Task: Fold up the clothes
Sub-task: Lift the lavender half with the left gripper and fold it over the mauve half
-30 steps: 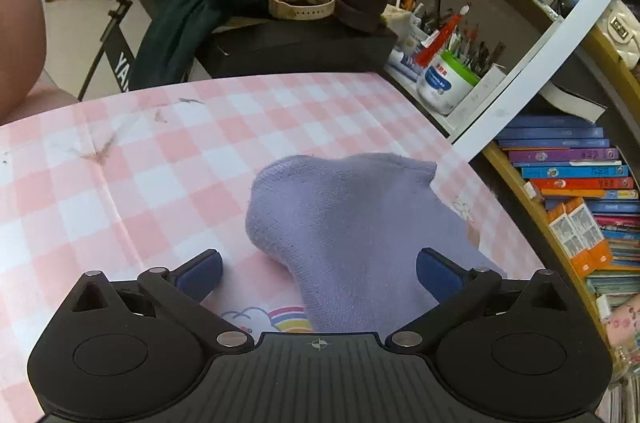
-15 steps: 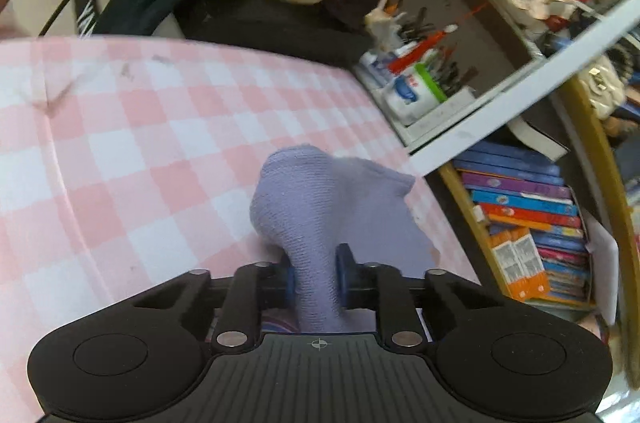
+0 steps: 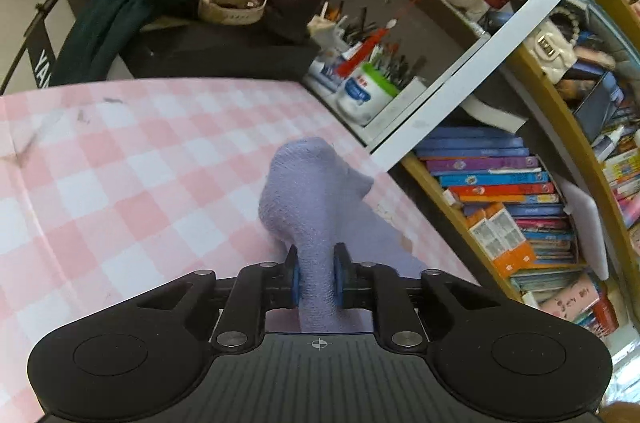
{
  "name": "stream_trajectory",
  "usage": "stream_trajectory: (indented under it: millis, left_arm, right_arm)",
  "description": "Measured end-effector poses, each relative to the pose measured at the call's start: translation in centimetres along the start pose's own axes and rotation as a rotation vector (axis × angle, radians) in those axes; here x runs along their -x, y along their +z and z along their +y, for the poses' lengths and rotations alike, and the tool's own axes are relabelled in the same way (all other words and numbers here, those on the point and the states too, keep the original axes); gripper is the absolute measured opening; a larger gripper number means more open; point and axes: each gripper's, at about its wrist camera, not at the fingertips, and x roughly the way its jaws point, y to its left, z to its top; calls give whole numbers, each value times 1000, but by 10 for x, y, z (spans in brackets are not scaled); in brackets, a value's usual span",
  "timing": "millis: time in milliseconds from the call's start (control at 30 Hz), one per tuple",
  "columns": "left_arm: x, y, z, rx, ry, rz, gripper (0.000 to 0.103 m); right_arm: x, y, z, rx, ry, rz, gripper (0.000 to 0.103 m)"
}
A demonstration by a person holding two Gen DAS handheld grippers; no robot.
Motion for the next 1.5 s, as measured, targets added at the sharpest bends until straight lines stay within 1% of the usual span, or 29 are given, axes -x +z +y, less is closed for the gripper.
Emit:
stream_trajectory:
  millis: [33, 67, 167, 267, 300, 367, 533, 633, 700, 767, 800, 833, 867, 900, 933, 1000, 1033, 1067, 1100, 1133, 1167, 1233, 1300, 1333, 1367, 1433, 1500]
  left_arm:
    - [-1, -1, 2, 1, 5, 6, 20]
    - [-5, -2, 3, 2, 10, 16, 22]
    - [-13, -4, 9, 29, 22, 33, 22]
    - [-15, -6, 18, 94, -13, 29, 18]
    - [-15, -5, 17, 95, -25, 26, 14]
    - [-9, -4, 9, 69, -53, 3, 12]
    - [13, 1, -43, -91, -178, -61, 12]
    - [29, -3, -84, -227, -278, -90, 12]
    - [38, -14, -114, -335, -336, -92, 12]
    - [46, -34, -145, -489, -365, -93, 12]
    - [49, -50, -160, -597, -368, -86, 13]
    - [51, -66, -174, -707, -368, -76, 15]
    - [51, -86, -186, -834, -349, -45, 17]
    - [48, -110, -198, -969, -314, 8, 21]
    - [44, -131, -204, -1075, -288, 61, 22]
    - [35, -165, -206, -1236, -248, 142, 26]
    - [33, -179, -204, -1294, -225, 145, 30]
    - [33, -186, -202, -1326, -215, 137, 33]
    - [34, -191, -201, -1353, -213, 129, 38]
    - [34, -194, -201, -1362, -211, 124, 40]
    - [34, -192, -201, -1350, -213, 126, 41]
    - [33, -187, -202, -1321, -228, 141, 48]
    - [35, -182, -203, -1302, -250, 156, 52]
    - [37, -179, -203, -1293, -266, 163, 56]
    - [40, -176, -203, -1283, -283, 169, 58]
    - [50, -170, -201, -1253, -322, 164, 67]
    - [61, -162, -199, -1209, -369, 130, 70]
  right_arm:
    - [0, 0, 0, -1, 1, 1, 103]
    - [0, 0, -1, -1, 2, 1, 103]
    - [0, 0, -1, 0, 3, 3, 103]
    - [0, 0, -2, -1, 5, 6, 103]
    - [-1, 1, -2, -1, 6, 7, 103]
    - [-1, 1, -3, -5, 10, 11, 103]
    - [-1, 1, -4, -16, 17, 16, 103]
    - [-2, 2, -3, -15, 16, 17, 103]
    - [-2, 2, -3, -14, 16, 19, 103]
    - [-2, 2, -3, -13, 17, 20, 103]
    - [-2, 2, -3, -13, 17, 20, 103]
    - [-2, 2, -3, -12, 17, 19, 103]
    - [-2, 1, -3, -13, 17, 19, 103]
    - [-2, 1, -3, -13, 18, 19, 103]
    - [-2, 1, -4, -14, 19, 18, 103]
    - [-2, 1, -4, -20, 25, 20, 103]
    - [-2, 1, -6, -31, 33, 25, 103]
    - [-2, 0, -8, -45, 42, 31, 103]
    - [-2, -1, -11, -66, 54, 39, 103]
    - [-1, -2, -14, -86, 69, 45, 103]
    - [-1, -4, -17, -101, 80, 54, 103]
    - [1, -6, -23, -131, 104, 62, 103]
    - [4, -8, -28, -161, 130, 69, 103]
    - [7, -8, -30, -171, 136, 71, 103]
    - [10, -9, -32, -180, 139, 73, 103]
    - [20, -11, -36, -199, 128, 73, 103]
    - [29, -13, -40, -229, 112, 71, 103]
